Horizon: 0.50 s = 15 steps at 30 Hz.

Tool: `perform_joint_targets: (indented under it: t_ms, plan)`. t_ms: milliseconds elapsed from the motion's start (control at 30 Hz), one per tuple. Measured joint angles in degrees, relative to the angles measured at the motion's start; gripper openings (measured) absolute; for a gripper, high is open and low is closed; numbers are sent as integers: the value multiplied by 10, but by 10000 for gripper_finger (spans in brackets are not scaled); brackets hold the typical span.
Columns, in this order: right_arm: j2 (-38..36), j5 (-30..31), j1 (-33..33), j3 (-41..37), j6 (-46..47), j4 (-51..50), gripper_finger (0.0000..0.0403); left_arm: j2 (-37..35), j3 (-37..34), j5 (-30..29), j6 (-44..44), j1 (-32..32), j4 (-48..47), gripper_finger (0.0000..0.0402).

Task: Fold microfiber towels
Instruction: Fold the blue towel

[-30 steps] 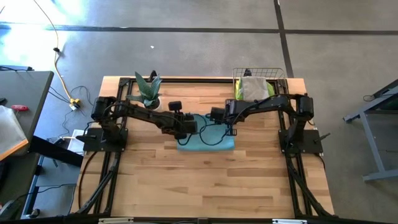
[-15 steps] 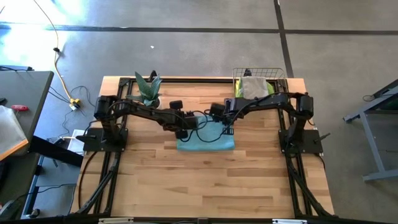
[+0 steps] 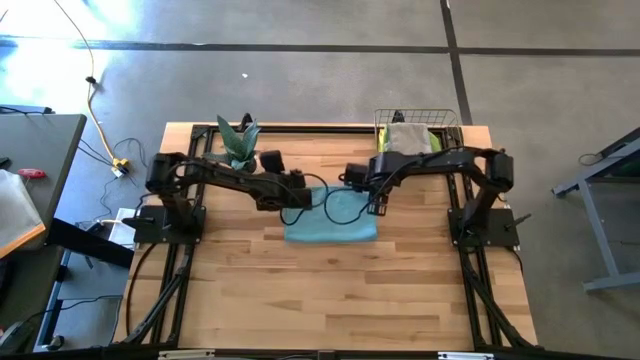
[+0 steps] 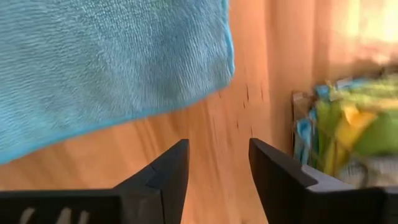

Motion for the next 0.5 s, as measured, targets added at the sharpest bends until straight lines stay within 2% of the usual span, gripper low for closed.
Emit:
perform_joint_targets:
  t_ms: [67,100,167,233,300,367,500]
  plan:
    - [-20,-2,0,0,24,-21,156,-18,-1,7,-14,0,-20,124]
    - [-30,-4,2,0,40,-31,153,-29,-1,38,-15,1,-26,124]
    - [-53,-13,6,-9,67,-33,149,-55,-14,140,6,0,-21,123]
    - [-81,-27,14,-41,77,-1,147,-78,-42,257,42,-3,34,121]
    - [-107,-48,26,-95,78,75,147,-106,-87,353,82,-7,111,118]
    - [-136,-70,38,-158,80,170,147,-128,-136,413,103,-13,231,116]
    - [-177,-94,60,-283,121,416,147,-144,-228,433,100,-15,420,110]
